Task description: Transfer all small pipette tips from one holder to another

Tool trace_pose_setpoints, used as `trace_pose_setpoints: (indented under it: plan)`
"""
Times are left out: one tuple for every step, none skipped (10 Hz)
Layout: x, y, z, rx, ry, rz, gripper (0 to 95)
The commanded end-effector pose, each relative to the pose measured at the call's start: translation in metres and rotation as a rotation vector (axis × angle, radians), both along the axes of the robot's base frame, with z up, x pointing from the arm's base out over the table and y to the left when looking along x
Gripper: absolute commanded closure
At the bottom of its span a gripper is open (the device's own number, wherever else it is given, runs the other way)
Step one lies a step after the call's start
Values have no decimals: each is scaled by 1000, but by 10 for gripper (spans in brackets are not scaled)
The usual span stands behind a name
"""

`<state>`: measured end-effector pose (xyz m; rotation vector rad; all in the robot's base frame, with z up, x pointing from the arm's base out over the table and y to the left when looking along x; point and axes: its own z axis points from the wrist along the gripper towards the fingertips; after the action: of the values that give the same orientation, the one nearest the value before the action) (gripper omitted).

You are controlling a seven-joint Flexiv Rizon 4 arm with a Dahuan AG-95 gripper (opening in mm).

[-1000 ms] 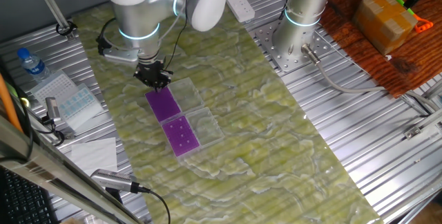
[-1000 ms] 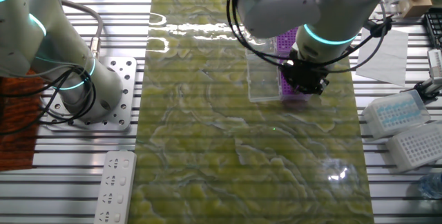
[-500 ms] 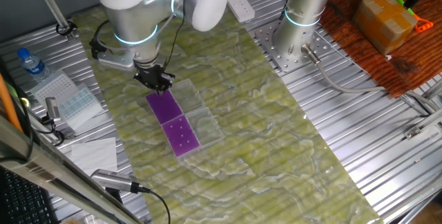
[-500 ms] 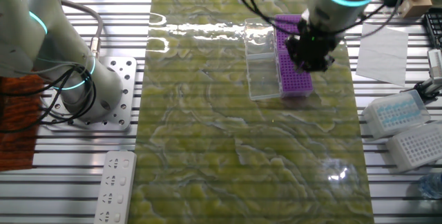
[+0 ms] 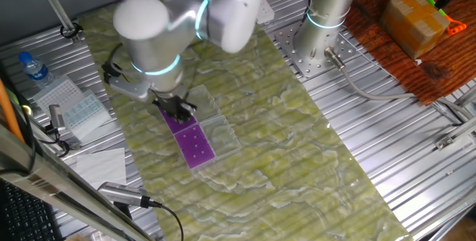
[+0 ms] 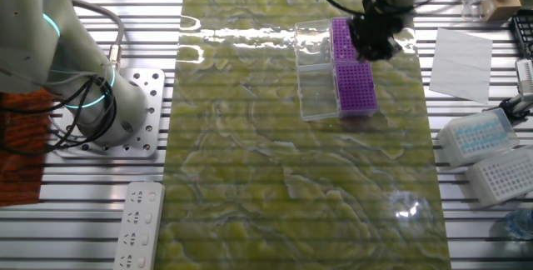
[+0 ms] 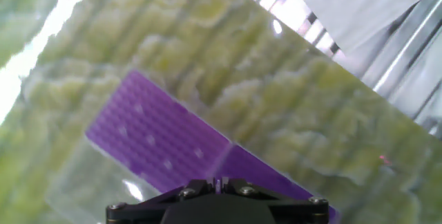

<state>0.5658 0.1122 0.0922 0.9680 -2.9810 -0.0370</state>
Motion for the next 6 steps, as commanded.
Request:
trace_pose_setpoints:
  plan:
    - [2,11,-2,3,-6,-29,950]
    - [6,22,-4,2,-7,-53,950]
    - [7,33,-7,2,-12,-78,950]
    - [6,34,-8,1,-13,-80,950]
    - [6,34,-8,1,-13,-80,950]
    - [6,39,-10,-2,-16,-92,950]
